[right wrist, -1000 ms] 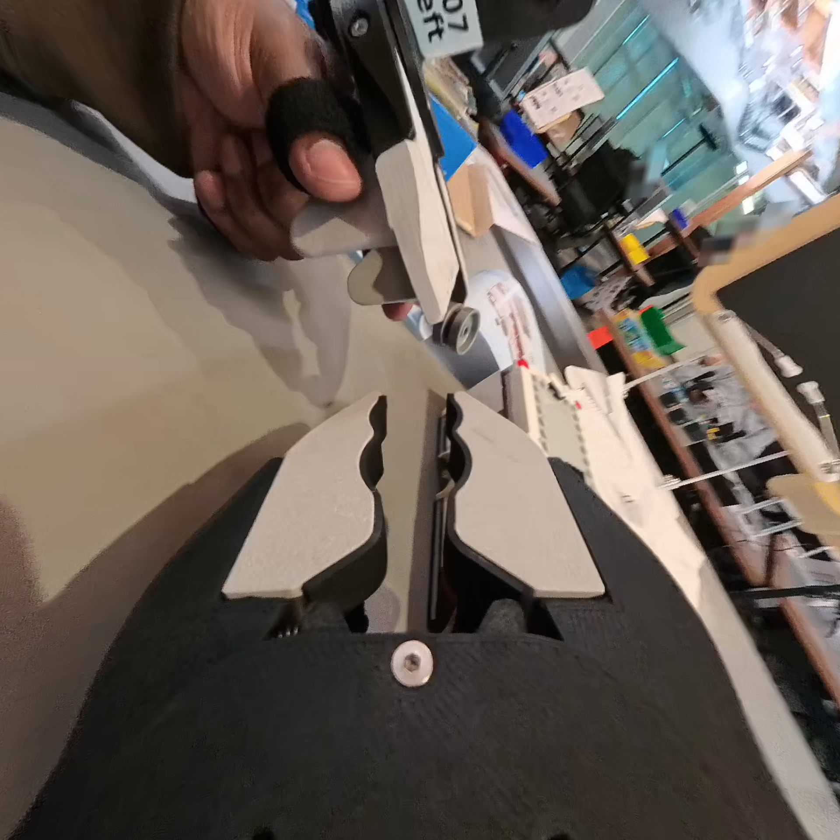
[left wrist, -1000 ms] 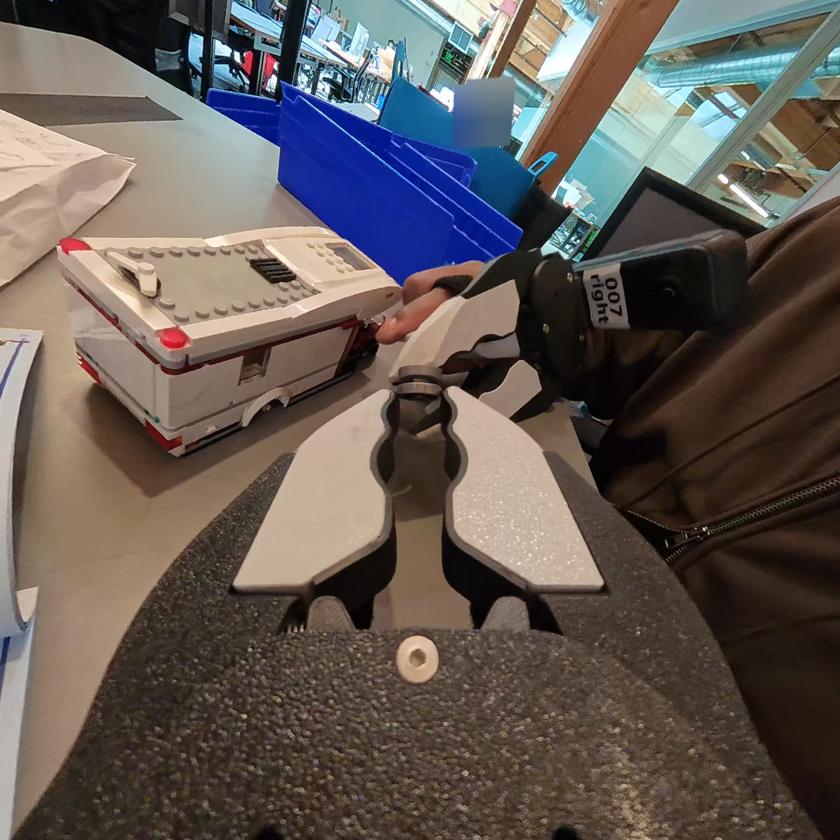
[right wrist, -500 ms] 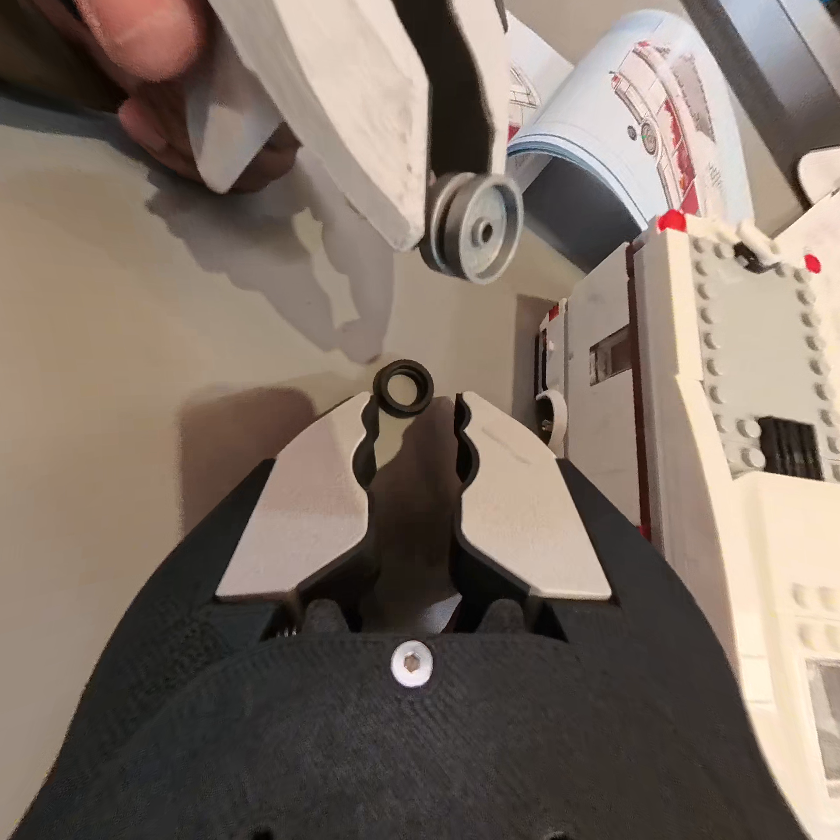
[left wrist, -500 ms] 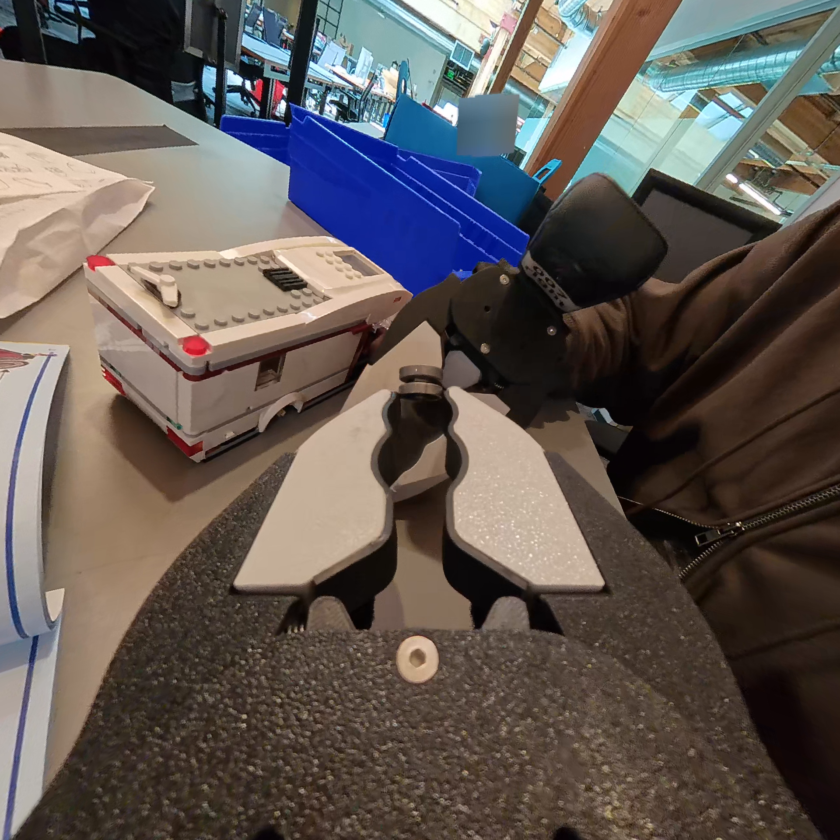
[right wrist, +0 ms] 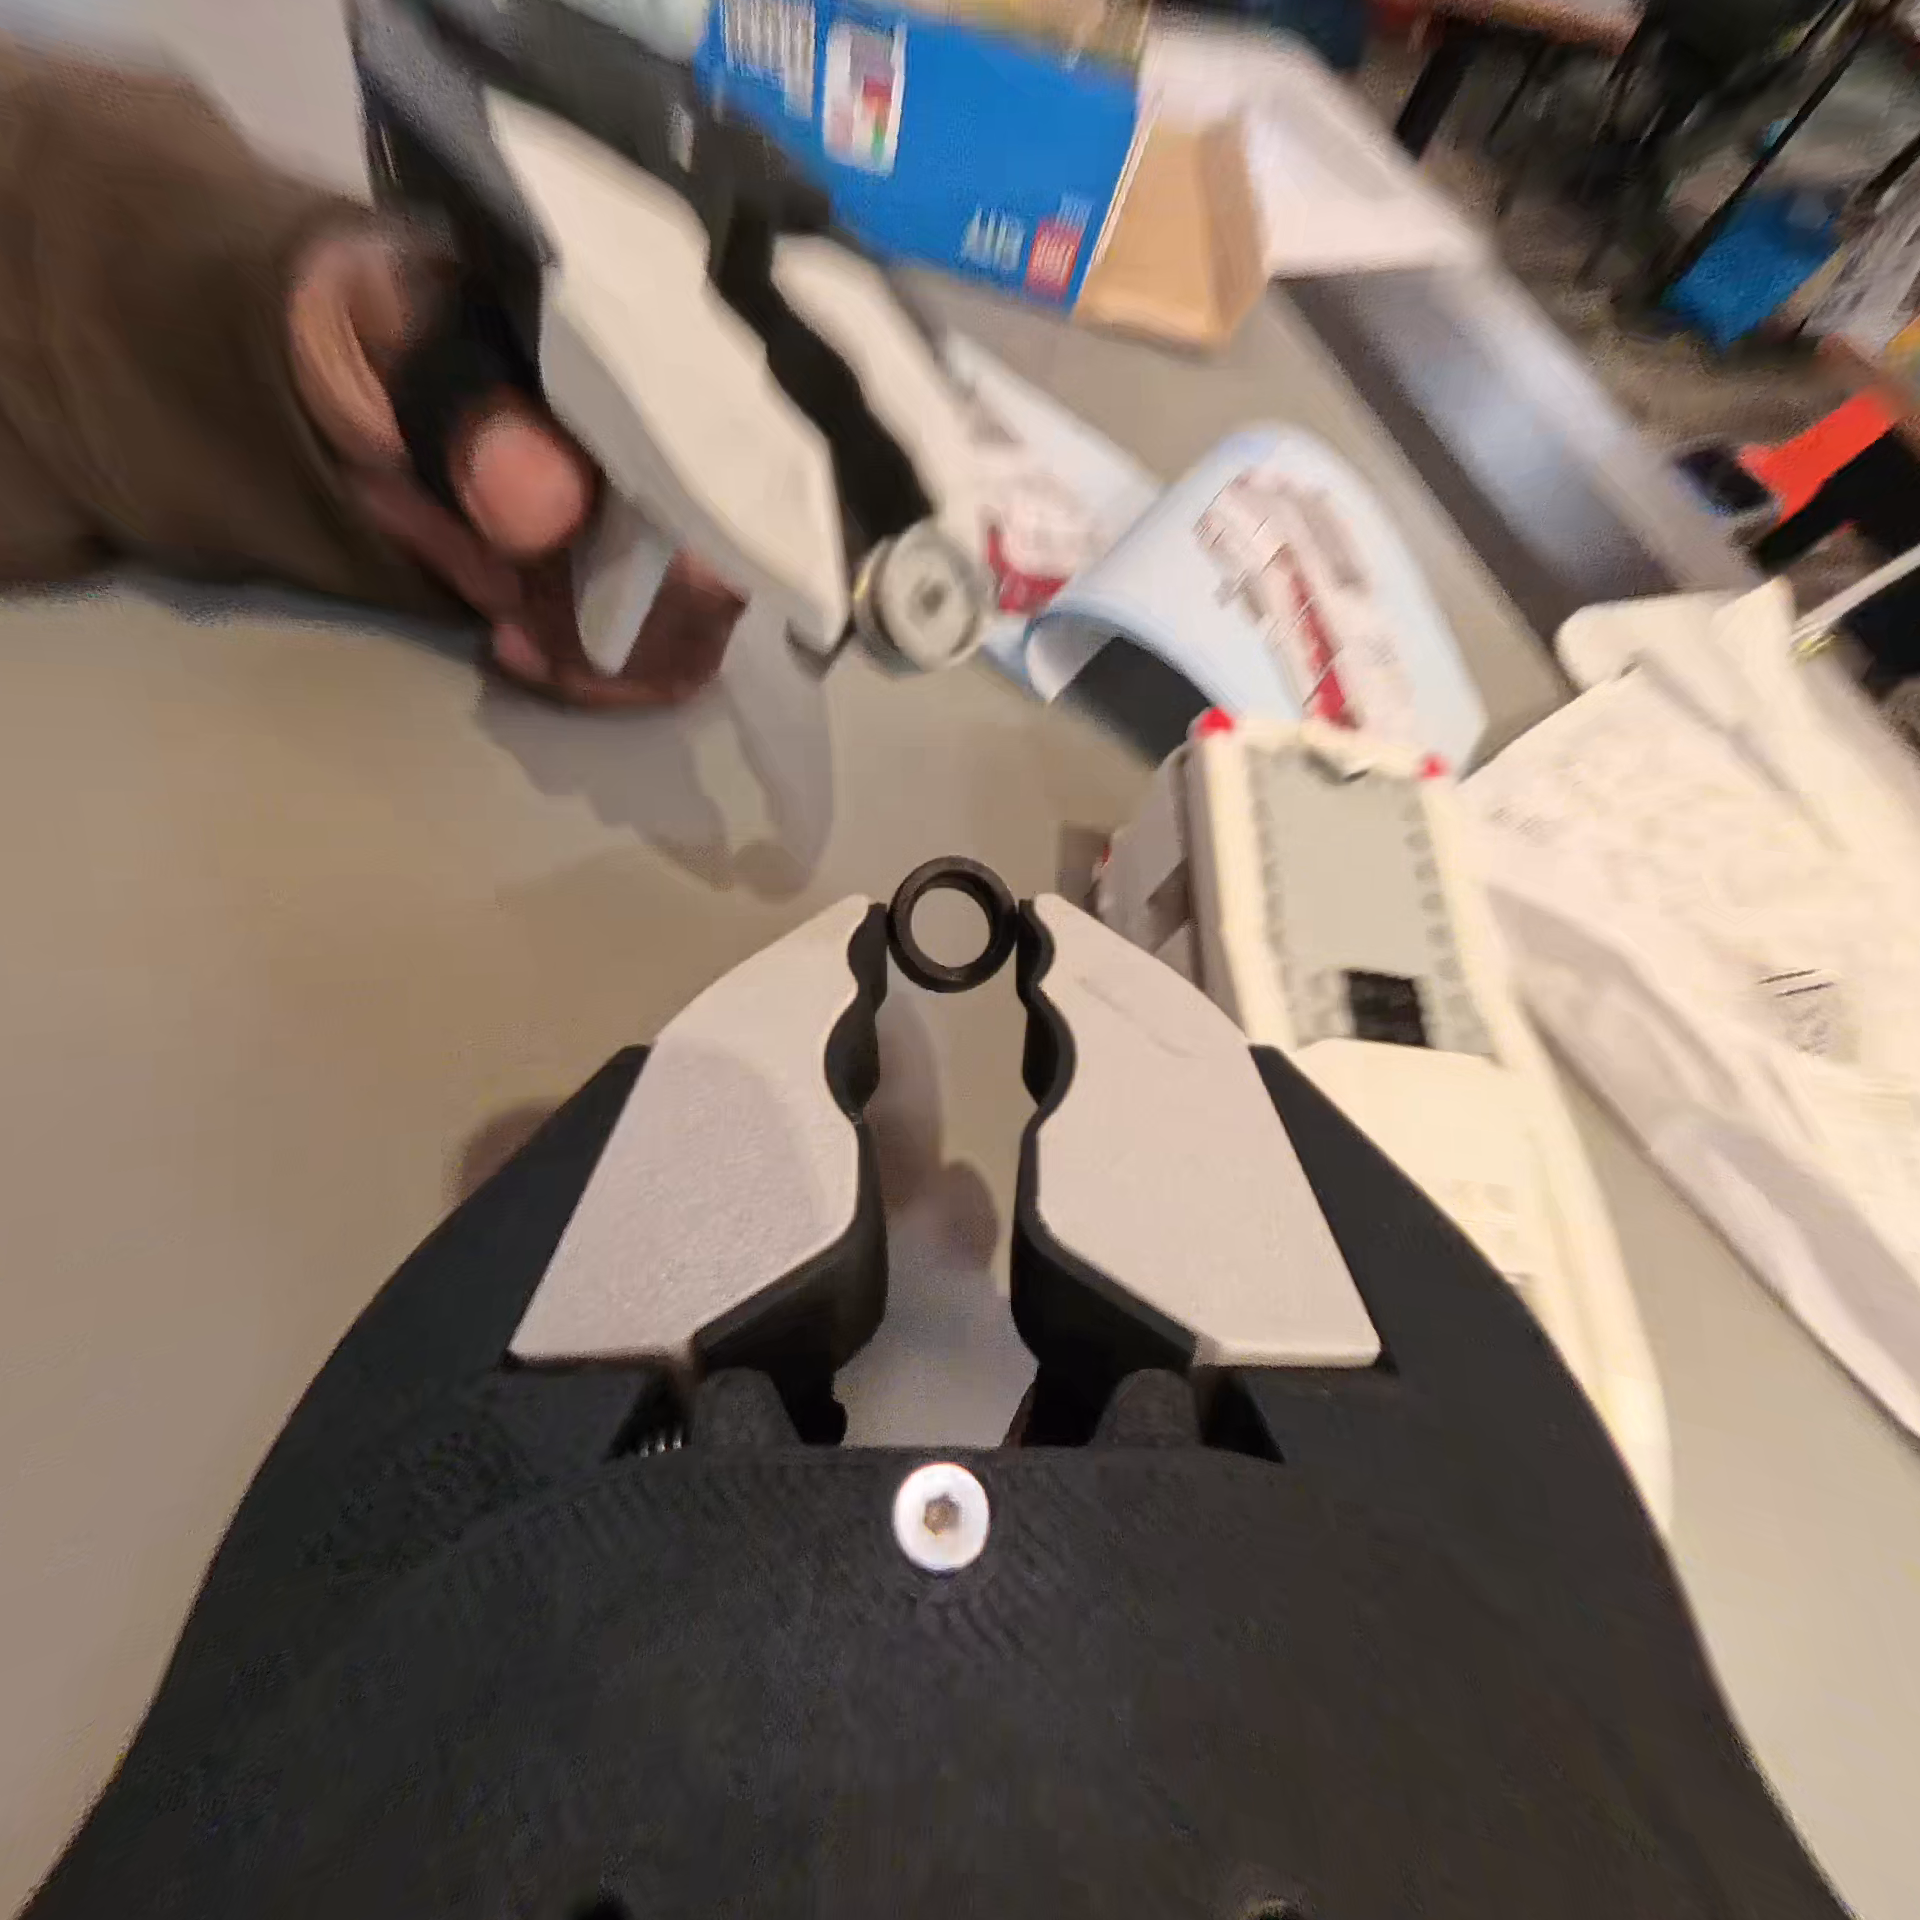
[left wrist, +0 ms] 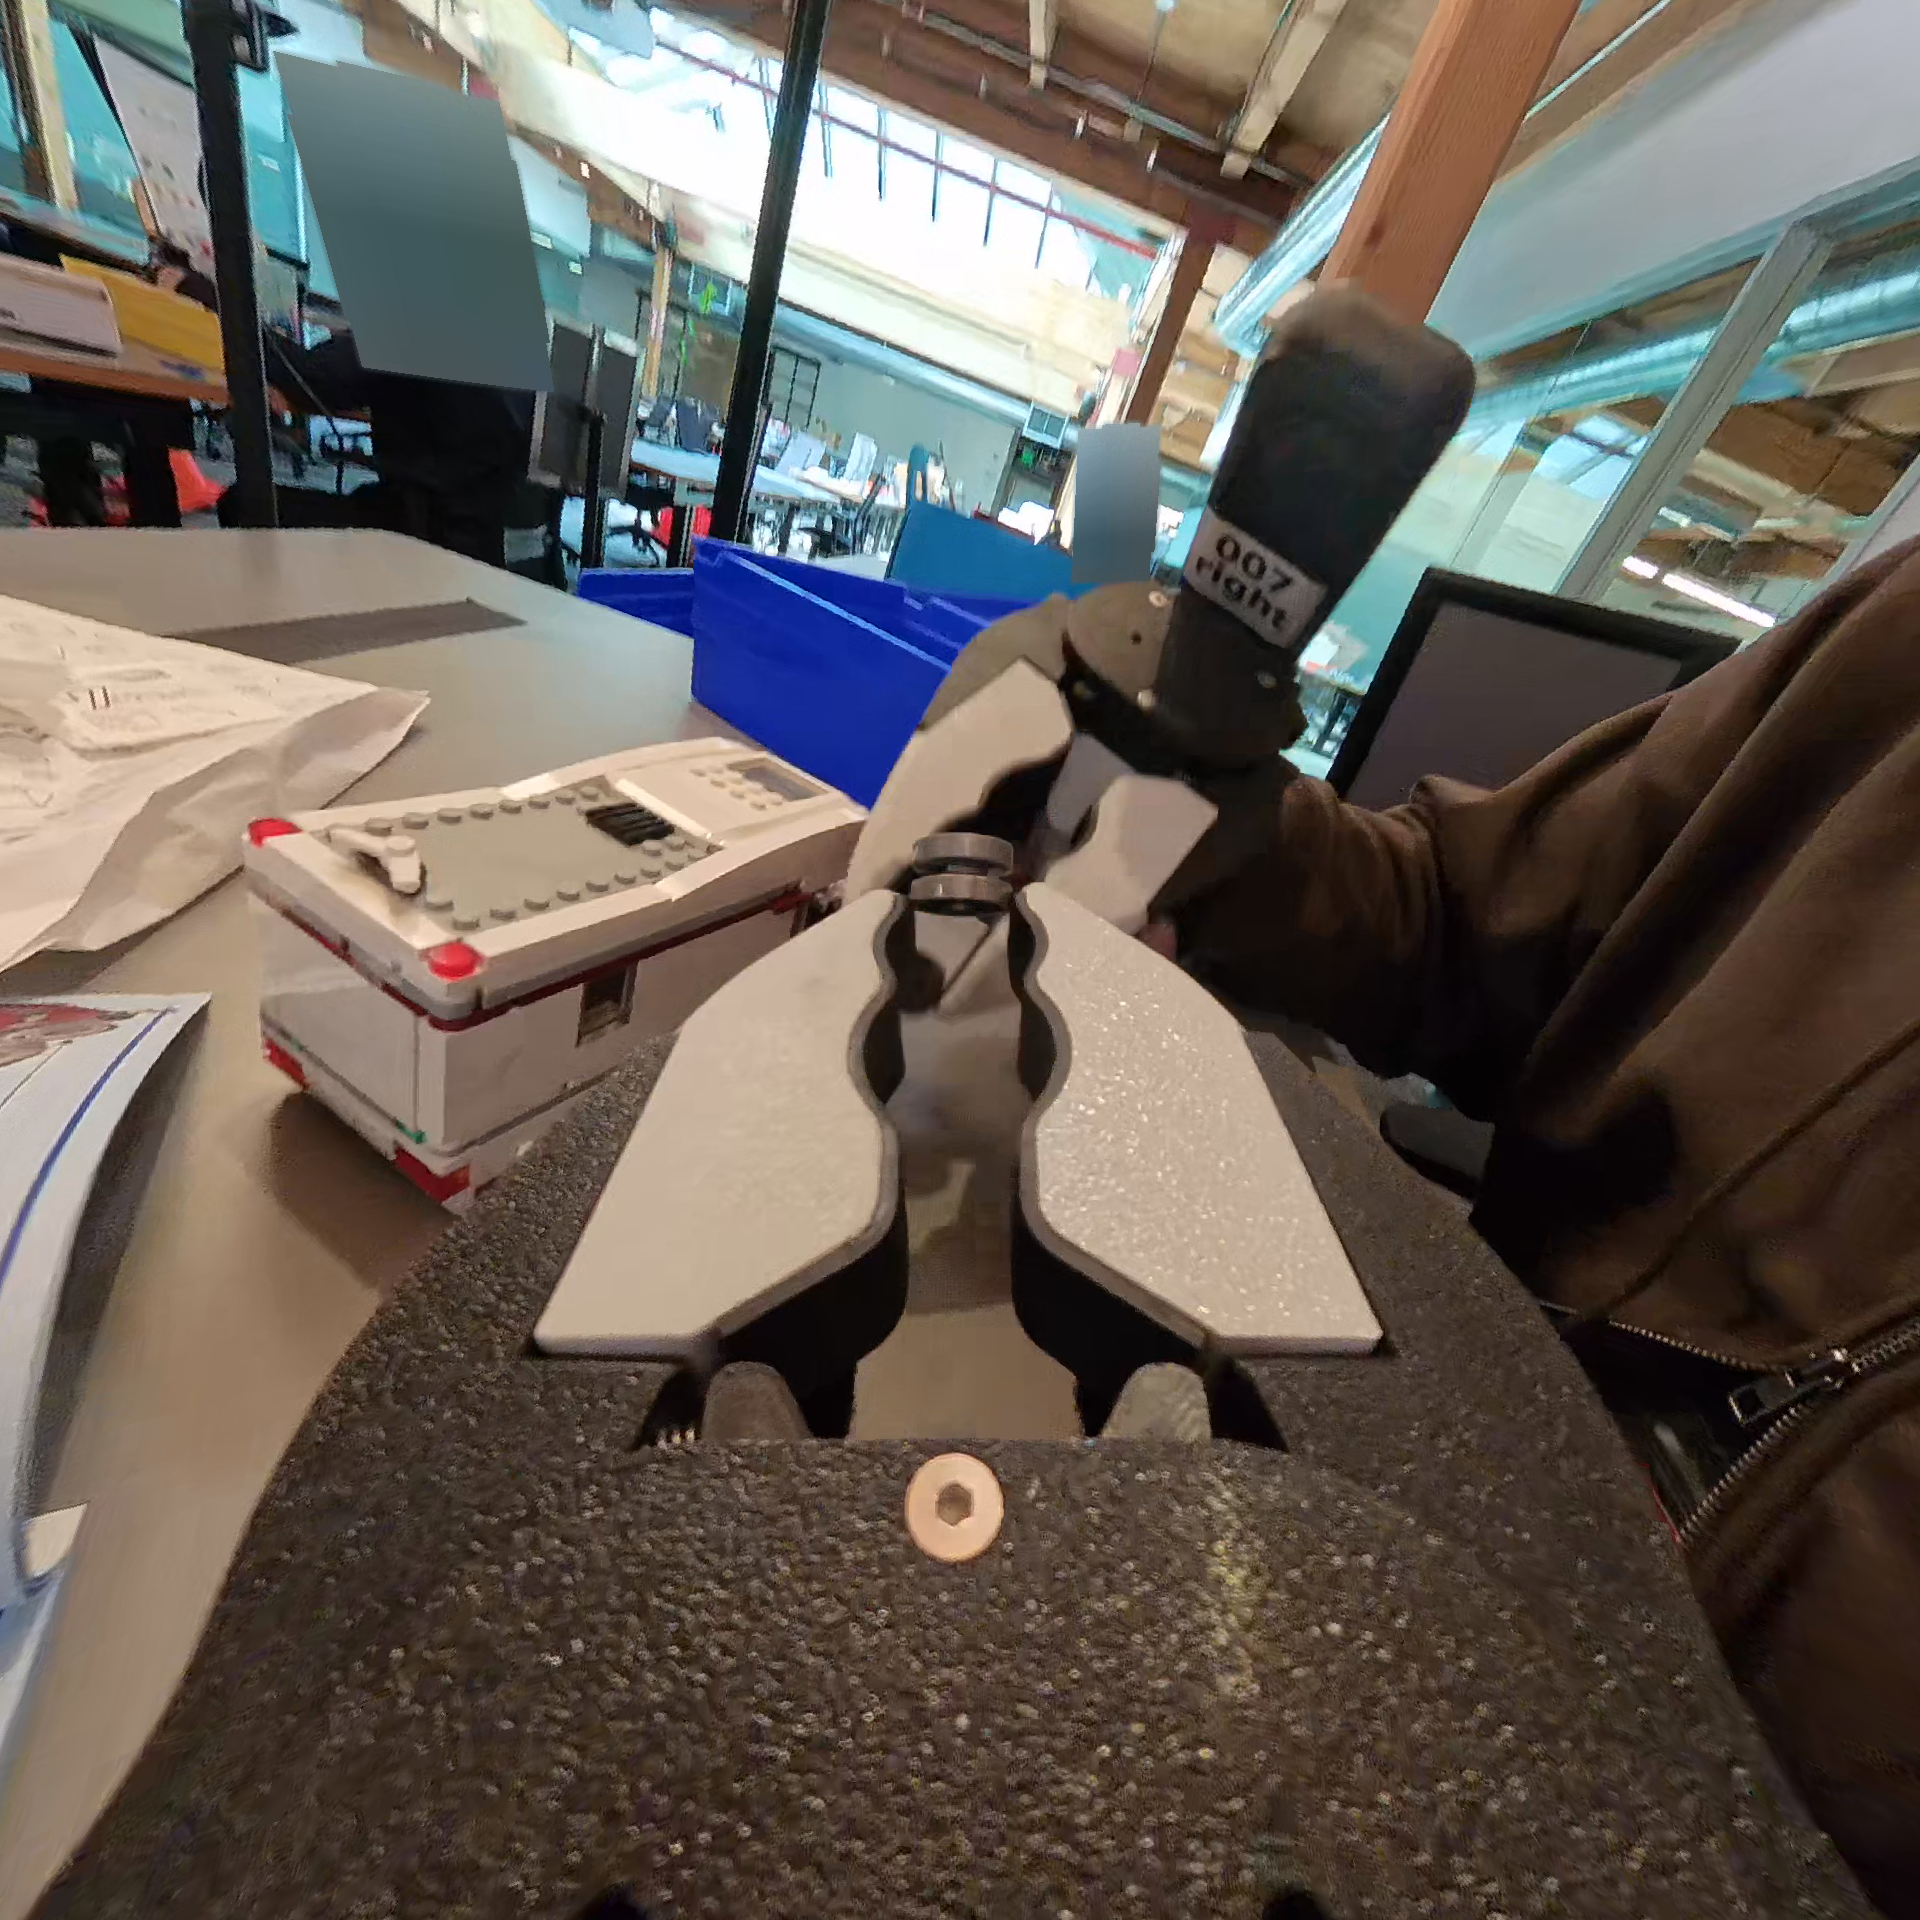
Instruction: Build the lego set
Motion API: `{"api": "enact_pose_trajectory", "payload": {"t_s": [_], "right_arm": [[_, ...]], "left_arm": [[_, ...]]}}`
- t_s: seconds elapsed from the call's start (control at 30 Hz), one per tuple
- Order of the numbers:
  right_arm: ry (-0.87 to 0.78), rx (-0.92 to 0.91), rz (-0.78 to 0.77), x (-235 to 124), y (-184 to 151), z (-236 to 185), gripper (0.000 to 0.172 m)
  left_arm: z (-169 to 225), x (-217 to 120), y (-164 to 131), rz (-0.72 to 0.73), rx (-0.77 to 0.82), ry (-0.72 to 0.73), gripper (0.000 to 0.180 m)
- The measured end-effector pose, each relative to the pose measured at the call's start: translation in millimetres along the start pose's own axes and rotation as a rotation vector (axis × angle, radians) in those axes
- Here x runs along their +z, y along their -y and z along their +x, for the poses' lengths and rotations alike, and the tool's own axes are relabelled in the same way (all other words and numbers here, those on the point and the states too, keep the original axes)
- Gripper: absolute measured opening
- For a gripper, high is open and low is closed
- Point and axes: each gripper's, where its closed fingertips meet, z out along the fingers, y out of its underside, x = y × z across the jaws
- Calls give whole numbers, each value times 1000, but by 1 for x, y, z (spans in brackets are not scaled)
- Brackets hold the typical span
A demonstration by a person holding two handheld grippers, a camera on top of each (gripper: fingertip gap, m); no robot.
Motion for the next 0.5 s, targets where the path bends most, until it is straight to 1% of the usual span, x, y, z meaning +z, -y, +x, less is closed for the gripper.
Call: {"api": "enact_pose_trajectory", "payload": {"t_s": [0.07,0.13,0.17,0.23,0.33,0.43,0.5], "right_arm": [[30,36,126,-26,29,8,23],[116,60,257,-48,62,6,23],[158,62,295,-55,75,4,23],[233,38,307,-58,90,-2,23],[297,-4,263,-49,94,-7,23],[345,-4,217,-42,87,-10,23],[361,4,219,-42,85,-12,23]], "left_arm": [[8,2,5,67,-11,-21,18],[18,5,10,143,-51,-69,18],[21,7,12,176,-74,-93,18],[27,9,16,231,-95,-131,18],[29,8,18,254,-81,-143,18],[28,5,21,270,-66,-133,18],[28,5,21,264,-66,-144,18]]}}
